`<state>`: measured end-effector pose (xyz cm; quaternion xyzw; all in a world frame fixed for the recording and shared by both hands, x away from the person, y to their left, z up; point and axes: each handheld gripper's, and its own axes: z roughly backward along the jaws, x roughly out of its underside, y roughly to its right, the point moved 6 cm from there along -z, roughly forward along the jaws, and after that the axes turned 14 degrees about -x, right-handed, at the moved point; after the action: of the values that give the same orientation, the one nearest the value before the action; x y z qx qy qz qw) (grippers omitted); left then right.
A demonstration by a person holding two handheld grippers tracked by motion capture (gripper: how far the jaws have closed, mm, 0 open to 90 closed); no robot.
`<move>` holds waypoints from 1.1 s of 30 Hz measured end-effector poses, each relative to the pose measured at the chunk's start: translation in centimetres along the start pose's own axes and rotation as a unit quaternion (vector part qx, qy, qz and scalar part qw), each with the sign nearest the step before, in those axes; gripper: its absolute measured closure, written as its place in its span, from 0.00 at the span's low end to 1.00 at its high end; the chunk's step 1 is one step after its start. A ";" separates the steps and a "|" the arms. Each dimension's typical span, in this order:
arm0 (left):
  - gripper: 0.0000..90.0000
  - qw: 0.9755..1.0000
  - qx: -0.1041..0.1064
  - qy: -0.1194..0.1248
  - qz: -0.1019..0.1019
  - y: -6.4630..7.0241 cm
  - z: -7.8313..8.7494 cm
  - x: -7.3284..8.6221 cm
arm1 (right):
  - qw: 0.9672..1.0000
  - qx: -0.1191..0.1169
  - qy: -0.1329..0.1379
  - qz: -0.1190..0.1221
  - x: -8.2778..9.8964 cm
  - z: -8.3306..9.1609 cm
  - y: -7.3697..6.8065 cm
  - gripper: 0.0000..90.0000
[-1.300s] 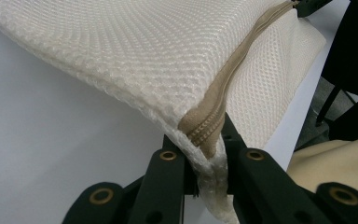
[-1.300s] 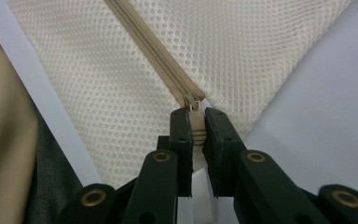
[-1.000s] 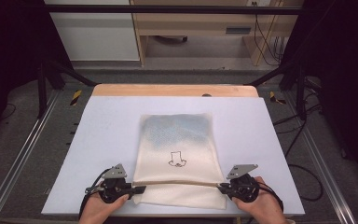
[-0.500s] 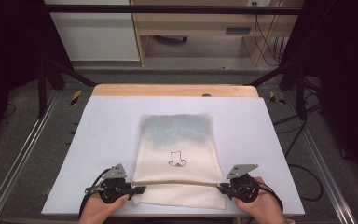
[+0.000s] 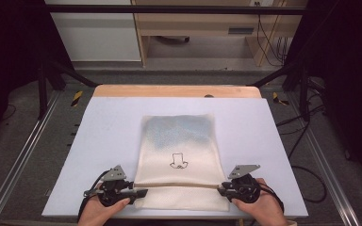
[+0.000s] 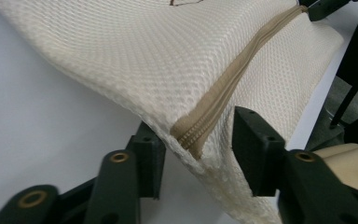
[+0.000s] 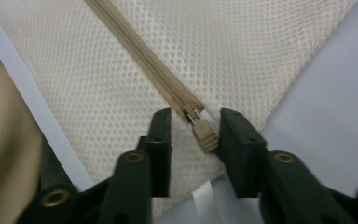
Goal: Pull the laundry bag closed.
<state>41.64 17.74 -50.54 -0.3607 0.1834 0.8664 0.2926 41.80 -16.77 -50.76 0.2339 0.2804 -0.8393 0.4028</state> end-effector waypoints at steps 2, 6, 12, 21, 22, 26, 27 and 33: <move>0.44 1.000 -0.011 0.007 0.007 -0.3 0.4 -0.1 | 1.000 0.007 0.010 -0.004 -0.3 0.0 0.0 0.54; 0.27 0.998 -0.055 0.028 -0.002 -1.1 1.3 -0.5 | 0.999 0.042 0.031 0.010 -1.1 0.0 0.0 0.30; 0.14 0.996 -0.083 0.030 -0.002 -1.8 1.8 -0.7 | 0.996 0.063 0.058 0.001 -2.7 0.5 -0.2 0.12; 0.12 0.992 -0.112 0.031 -0.040 -2.2 3.0 -2.7 | 0.992 0.091 0.091 0.000 -6.3 1.8 -0.3 0.08; 0.12 0.992 -0.112 0.032 -0.044 -2.2 3.1 -3.2 | 0.992 0.092 0.088 0.002 -6.7 1.9 -0.2 0.08; 0.12 0.992 -0.113 0.024 -0.052 -2.3 3.0 -4.7 | 0.991 0.105 0.084 0.000 -8.1 1.9 0.1 0.08; 0.12 0.991 -0.116 0.027 -0.054 -2.3 3.0 -5.2 | 0.991 0.106 0.082 0.002 -8.5 1.9 0.1 0.09; 0.13 0.992 -0.100 0.011 -0.080 -2.5 2.9 -8.7 | 0.991 0.113 0.076 -0.002 -10.9 2.1 0.5 0.09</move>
<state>46.67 17.92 -42.54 -0.4112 0.0702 0.8502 0.3211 48.06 -12.47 -42.61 0.3403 0.2144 -0.8463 0.3493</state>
